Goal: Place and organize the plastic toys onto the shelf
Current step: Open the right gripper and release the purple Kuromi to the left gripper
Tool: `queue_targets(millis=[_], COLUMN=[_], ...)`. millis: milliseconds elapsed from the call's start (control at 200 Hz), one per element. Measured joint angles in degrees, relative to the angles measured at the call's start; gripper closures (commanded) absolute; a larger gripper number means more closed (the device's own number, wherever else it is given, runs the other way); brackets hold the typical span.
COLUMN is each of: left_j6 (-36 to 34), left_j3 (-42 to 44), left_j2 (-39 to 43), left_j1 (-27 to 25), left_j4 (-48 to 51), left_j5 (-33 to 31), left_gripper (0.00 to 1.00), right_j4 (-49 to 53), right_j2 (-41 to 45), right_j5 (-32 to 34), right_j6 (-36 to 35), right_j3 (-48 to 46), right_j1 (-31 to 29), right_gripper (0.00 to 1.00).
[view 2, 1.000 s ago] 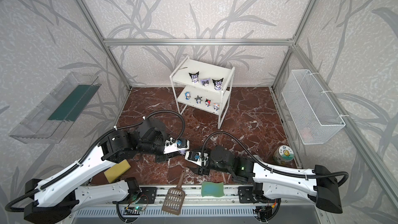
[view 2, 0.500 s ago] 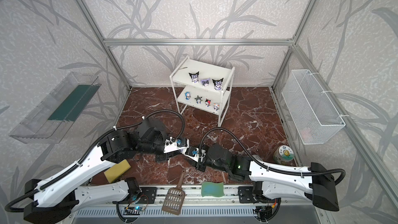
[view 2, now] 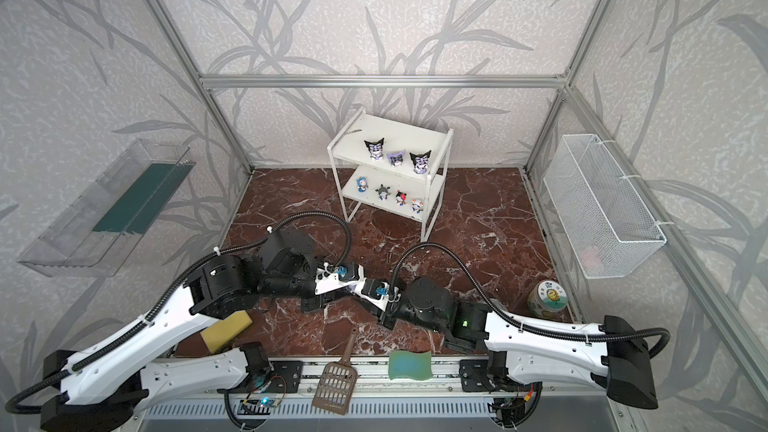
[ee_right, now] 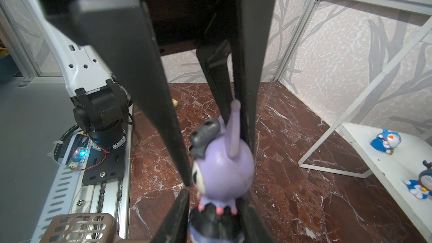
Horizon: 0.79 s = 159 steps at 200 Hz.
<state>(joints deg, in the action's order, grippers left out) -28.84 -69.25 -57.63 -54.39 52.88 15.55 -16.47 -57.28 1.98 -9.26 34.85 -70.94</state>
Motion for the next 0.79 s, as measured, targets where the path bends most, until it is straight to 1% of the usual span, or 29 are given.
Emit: queue_targets(millis=[60, 125, 145, 235, 310, 360, 425, 535, 645, 795], left_j6=[-0.09, -0.09, -0.07, 0.13, 1.11, 2.05, 3.30, 6.51, 10.82, 18.18], left_j3=[0.00, 0.00, 0.00, 0.00, 0.20, 1.33, 3.91, 6.45, 8.00, 11.80], left_j2=[0.09, 0.13, 0.13, 0.11, 0.42, 1.42, 4.00, 7.50, 8.87, 9.25], left_j1=[0.00, 0.00, 0.00, 0.00, 0.02, 0.02, 0.17, 1.07, 2.95, 6.08], left_j4=[0.20, 0.33, 0.33, 0.13, -0.72, -2.69, -5.77, -10.49, -17.92, -28.33], left_j5=[0.11, 0.11, 0.09, 0.07, 0.00, 0.09, 0.63, 3.10, 8.24, 15.28], left_gripper=[0.76, 0.72, 0.68, 0.37, 0.23, 0.18, 0.16, 0.17, 0.18, 0.19], right_j4=[0.17, 0.22, 0.22, 0.20, 0.07, -0.31, -1.55, -3.89, -6.34, -8.00], right_j2=[0.00, 0.00, 0.00, 0.13, 0.94, 2.03, 3.98, 6.91, 8.68, 9.73], right_j5=[-0.07, -0.17, -0.17, 0.07, 0.44, 0.02, -1.70, -6.23, -10.93, -16.24], right_j6=[-0.04, 0.09, 0.17, 1.09, 2.62, 4.11, 6.60, 11.89, 16.52, 20.02], right_j3=[0.00, 0.00, 0.00, 0.00, -0.07, -0.46, -1.73, -4.11, -6.43, -7.98], right_j1=[0.00, 0.00, 0.00, -0.02, 0.13, 0.85, 2.34, 7.06, 11.15, 12.87], right_gripper=[0.82, 0.83, 0.83, 0.84, 0.84, 0.84, 0.84, 0.84, 0.84, 0.84])
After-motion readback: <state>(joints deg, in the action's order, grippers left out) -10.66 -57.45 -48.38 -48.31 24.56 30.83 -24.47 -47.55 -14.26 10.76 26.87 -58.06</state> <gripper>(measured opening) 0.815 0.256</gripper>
